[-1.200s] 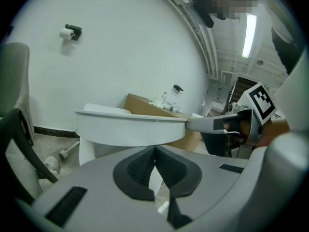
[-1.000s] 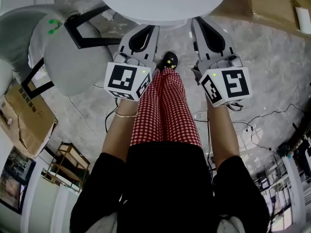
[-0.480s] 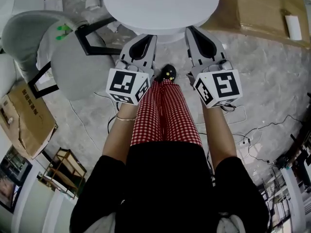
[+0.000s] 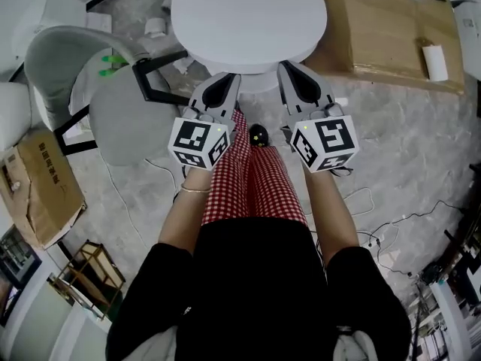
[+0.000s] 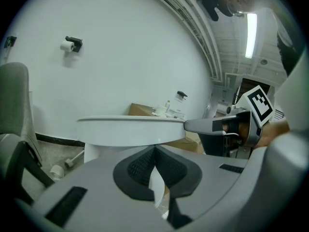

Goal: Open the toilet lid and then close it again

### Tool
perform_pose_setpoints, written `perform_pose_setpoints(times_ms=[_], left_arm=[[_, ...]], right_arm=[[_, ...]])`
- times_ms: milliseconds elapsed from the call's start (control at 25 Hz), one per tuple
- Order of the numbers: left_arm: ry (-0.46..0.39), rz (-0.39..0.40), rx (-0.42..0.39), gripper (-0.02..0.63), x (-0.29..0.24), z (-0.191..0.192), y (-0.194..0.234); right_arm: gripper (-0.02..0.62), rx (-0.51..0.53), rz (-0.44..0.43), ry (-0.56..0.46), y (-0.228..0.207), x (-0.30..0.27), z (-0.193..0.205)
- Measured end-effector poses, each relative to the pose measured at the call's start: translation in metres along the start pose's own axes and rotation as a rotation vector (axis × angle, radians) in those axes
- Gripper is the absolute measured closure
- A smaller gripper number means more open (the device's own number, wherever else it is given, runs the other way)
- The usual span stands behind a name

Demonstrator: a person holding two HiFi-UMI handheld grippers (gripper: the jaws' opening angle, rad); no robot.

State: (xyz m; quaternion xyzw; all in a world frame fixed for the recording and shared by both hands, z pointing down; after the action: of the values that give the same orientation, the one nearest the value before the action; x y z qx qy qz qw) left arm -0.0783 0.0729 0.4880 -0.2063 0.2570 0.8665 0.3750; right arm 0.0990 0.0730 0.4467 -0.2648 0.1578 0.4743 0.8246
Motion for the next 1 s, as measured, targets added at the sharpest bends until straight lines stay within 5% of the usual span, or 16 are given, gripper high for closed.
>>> perform_pose_setpoints(times_ms=[1000], left_arm=[[-0.011,0.007,-0.028,0.603,0.007,-0.042,-0.003]], right_arm=[[0.575,0.0,-0.031,-0.013,-0.003,0.001,-0.042]])
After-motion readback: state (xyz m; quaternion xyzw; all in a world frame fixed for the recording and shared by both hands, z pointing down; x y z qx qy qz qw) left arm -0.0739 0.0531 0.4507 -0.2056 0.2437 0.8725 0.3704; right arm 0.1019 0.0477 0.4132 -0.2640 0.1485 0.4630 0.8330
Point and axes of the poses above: the fingertips, and each gripper's own axes: x backward along the fingers, y to its left, z out of its underside, the point moved 8 cm from there along x, backward along the fingers, and after that the axes turned 12 degrees about y, right-handed, at the moved point
